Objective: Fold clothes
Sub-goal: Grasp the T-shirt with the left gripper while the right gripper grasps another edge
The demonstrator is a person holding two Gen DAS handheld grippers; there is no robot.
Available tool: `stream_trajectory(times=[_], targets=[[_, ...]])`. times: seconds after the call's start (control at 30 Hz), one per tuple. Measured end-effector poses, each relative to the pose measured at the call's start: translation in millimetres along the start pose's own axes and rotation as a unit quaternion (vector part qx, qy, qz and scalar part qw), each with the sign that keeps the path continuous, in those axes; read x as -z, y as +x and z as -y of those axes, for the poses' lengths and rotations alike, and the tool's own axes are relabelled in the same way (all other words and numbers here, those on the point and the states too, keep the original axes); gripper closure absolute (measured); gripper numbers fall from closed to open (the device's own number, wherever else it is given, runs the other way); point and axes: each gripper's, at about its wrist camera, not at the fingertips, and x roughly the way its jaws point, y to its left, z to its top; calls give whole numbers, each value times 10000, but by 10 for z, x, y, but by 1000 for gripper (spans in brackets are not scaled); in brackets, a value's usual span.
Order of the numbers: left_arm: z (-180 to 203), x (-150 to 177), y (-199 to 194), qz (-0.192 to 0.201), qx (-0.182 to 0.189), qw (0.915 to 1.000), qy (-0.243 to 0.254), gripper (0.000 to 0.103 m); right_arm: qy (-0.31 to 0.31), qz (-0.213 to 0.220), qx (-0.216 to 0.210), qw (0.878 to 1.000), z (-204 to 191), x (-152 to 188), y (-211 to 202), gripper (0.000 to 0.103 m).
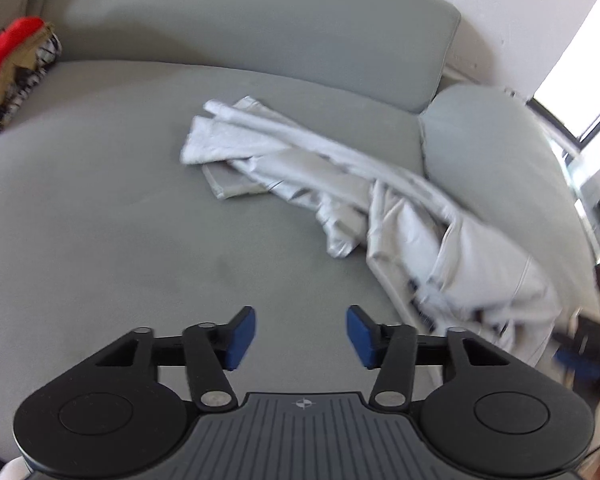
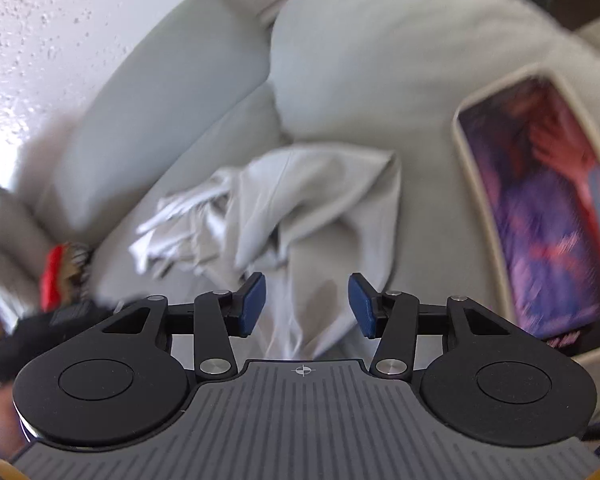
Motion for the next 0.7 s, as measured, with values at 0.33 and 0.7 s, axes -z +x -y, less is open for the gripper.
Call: stream_trajectory(times=[0.33, 0.7], targets=[[145, -447, 711, -205, 722, 9947, -696, 87, 1219, -28, 438, 9916, 326, 1, 151, 54], [-88, -407, 716, -99, 895, 9869, -1338, 83, 1690, 939, 423, 9802, 414, 64, 271, 102]])
